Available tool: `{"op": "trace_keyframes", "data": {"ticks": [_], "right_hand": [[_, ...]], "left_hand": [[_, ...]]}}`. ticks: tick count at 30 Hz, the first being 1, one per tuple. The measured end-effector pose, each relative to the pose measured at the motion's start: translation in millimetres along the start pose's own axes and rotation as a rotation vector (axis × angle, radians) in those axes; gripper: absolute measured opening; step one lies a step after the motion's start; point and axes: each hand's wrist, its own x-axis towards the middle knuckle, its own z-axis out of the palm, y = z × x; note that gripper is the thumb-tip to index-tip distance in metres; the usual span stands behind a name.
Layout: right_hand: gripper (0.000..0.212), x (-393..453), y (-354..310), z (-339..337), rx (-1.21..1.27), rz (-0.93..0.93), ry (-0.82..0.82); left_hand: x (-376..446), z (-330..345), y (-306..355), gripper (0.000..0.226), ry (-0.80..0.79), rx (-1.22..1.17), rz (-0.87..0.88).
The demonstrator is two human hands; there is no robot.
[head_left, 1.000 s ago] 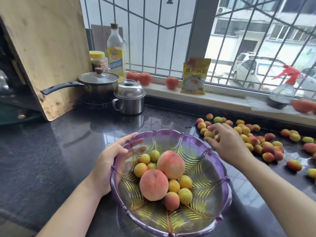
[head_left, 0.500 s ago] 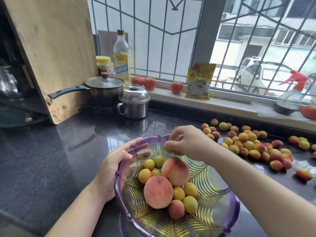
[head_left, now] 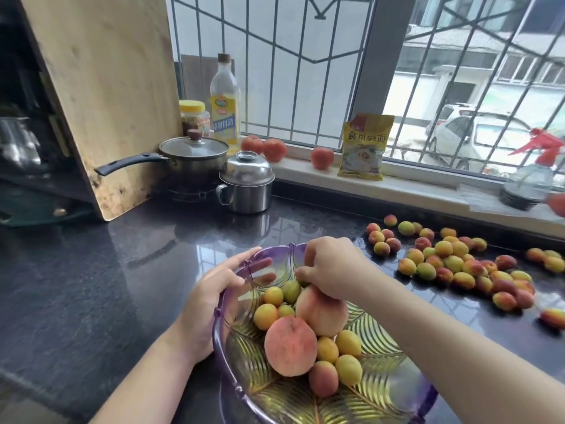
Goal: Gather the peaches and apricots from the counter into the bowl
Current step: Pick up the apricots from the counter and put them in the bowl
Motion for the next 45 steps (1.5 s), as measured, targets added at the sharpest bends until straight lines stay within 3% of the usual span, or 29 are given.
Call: {"op": "trace_keyframes", "data": {"ticks": [4, 9, 11, 16, 23, 27, 35, 40, 43, 45], "right_hand": [[0.034, -10, 8, -18, 0.099, -0.009, 0.0], [0.027, -14, 64, -50, 0.531, 0.171, 0.378], [0.021, -15, 92, -50, 0.601, 0.273, 0.454], [0.017, -12, 134, -26, 0.379, 0.371, 0.436], [0.009, 20, 131, 2, -0.253, 0.192, 0.381], [0.023, 36, 129, 9, -0.597, 0.177, 0.389], [0.015, 42, 136, 14, -0.596, 0.223, 0.411], [0.014, 42, 136, 20, -0.557, 0.159, 0.404], [0.025, 35, 135, 13, -0.396, 0.135, 0.469], [0.033, 23, 127, -4, -0.107, 0.103, 0.533]], "left_hand": [[-2, 3, 2, 0.064, 0.024, 0.001, 0.002], [-4, 4, 1, 0.061, 0.04, 0.029, 0.021], [-3, 4, 0, 0.058, 0.045, 0.034, 0.042], [-1, 5, -1, 0.054, 0.056, 0.036, 0.048], [1, 5, 2, 0.066, -0.002, 0.028, 0.05], [1, 4, 2, 0.067, -0.01, 0.026, 0.048], [2, 3, 2, 0.067, -0.019, 0.032, 0.043], [1, 4, 3, 0.066, -0.018, 0.023, 0.042], [0, 4, 3, 0.065, -0.022, 0.026, 0.051], [0, 4, 3, 0.065, -0.028, 0.028, 0.051]]}}
